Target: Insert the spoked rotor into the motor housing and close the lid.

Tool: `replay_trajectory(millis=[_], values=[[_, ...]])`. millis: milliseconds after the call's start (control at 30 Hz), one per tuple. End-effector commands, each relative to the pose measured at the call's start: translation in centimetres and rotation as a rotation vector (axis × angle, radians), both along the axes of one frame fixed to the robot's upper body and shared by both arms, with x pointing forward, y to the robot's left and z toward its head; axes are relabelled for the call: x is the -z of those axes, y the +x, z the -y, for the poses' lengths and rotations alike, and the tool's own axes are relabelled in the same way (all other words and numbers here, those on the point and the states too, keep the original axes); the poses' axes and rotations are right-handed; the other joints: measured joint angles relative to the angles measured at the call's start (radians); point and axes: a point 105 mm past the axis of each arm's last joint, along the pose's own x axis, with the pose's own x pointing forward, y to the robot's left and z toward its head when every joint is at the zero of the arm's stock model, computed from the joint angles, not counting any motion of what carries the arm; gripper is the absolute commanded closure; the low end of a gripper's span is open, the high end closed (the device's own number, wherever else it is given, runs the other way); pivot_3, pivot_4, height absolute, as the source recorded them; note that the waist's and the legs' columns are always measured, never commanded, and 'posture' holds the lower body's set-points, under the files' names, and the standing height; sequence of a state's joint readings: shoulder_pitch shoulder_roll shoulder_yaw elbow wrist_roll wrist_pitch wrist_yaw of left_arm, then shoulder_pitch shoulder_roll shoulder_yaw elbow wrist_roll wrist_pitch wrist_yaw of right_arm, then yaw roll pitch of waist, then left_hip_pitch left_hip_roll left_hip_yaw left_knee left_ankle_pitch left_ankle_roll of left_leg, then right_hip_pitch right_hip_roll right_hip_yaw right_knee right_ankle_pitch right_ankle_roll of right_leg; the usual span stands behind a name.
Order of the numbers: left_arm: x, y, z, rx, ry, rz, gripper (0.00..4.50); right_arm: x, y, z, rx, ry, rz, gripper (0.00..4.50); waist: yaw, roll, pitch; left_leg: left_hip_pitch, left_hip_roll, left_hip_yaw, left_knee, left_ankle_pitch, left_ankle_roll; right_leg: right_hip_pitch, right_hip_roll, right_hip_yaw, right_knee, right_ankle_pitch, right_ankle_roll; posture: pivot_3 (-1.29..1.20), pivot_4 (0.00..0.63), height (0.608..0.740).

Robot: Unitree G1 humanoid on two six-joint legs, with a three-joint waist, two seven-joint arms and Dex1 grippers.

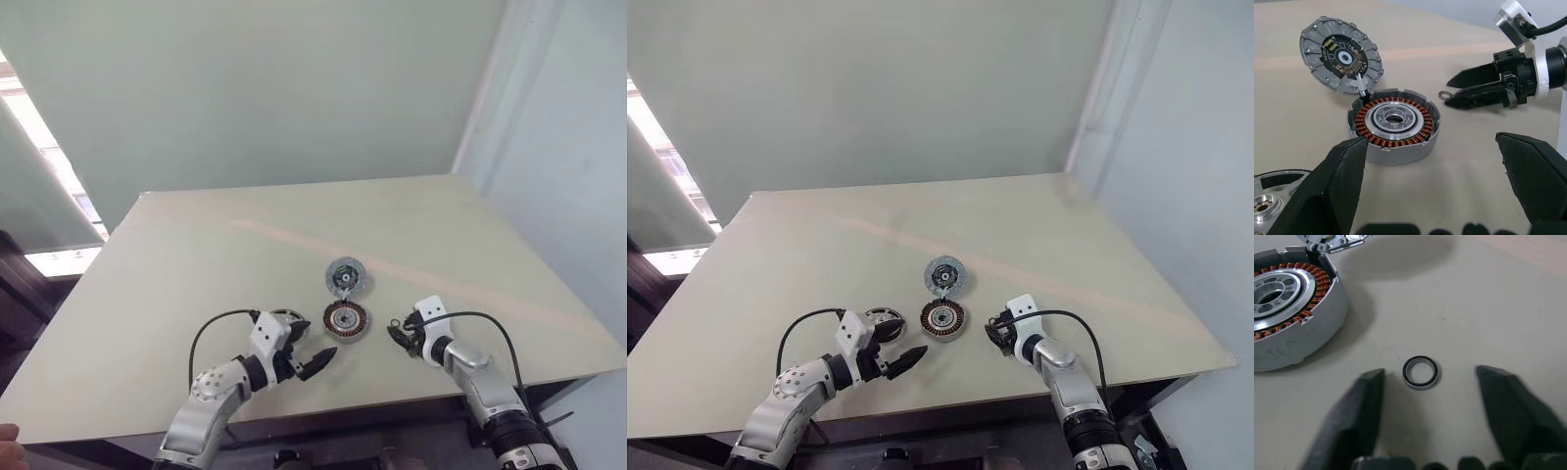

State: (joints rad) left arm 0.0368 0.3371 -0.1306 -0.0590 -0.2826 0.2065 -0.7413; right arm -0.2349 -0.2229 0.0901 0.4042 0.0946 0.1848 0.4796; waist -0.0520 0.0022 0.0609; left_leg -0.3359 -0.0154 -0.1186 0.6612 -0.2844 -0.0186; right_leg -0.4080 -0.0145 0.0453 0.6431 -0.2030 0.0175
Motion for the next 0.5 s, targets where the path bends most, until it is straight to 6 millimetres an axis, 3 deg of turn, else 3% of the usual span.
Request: replay_trajectory(millis=[33, 133, 367, 500], values=[[-0.6, 0.3, 0.1, 0.009, 0.007, 0.030, 0.00, -0.6, 0.4, -0.6, -0.021, 0.001, 0.021, 2.66, 0.000, 0.000, 0.000, 0.000, 0.000, 0.000, 0.000, 0.000, 0.000, 0.000, 0.000, 0.000, 0.000, 0.000, 0.000, 0.00, 0.000, 0.740], [-0.6, 0.3, 0.1, 0.009, 0.008, 0.031, 0.00, -0.6, 0.5, -0.6, -0.020, -0.001, 0.020, 3.69, 0.000, 0.000, 0.000, 0.000, 0.000, 0.000, 0.000, 0.000, 0.000, 0.000, 0.000, 0.000, 0.000, 0.000, 0.000, 0.00, 0.000, 0.740], [-0.6, 0.4, 0.0, 0.006, 0.011, 0.036, 0.00, -0.9, 0.8, -0.5, -0.014, 0.000, 0.031, 3.71, -0.001, 0.000, 0.000, 0.000, 0.000, 0.000, 0.000, 0.000, 0.000, 0.000, 0.000, 0.000, 0.000, 0.000, 0.000, 0.00, 0.000, 0.740], [-0.6, 0.5, -0.1, 0.002, 0.017, 0.040, 0.00, -2.6, 1.5, -0.5, 0.012, 0.040, 0.086, 3.71, 0.000, 0.000, 0.000, 0.001, 0.000, 0.000, 0.000, 0.000, 0.000, 0.000, 0.000, 0.000, 0.000, 0.000, 0.000, 0.00, 0.000, 0.740]])
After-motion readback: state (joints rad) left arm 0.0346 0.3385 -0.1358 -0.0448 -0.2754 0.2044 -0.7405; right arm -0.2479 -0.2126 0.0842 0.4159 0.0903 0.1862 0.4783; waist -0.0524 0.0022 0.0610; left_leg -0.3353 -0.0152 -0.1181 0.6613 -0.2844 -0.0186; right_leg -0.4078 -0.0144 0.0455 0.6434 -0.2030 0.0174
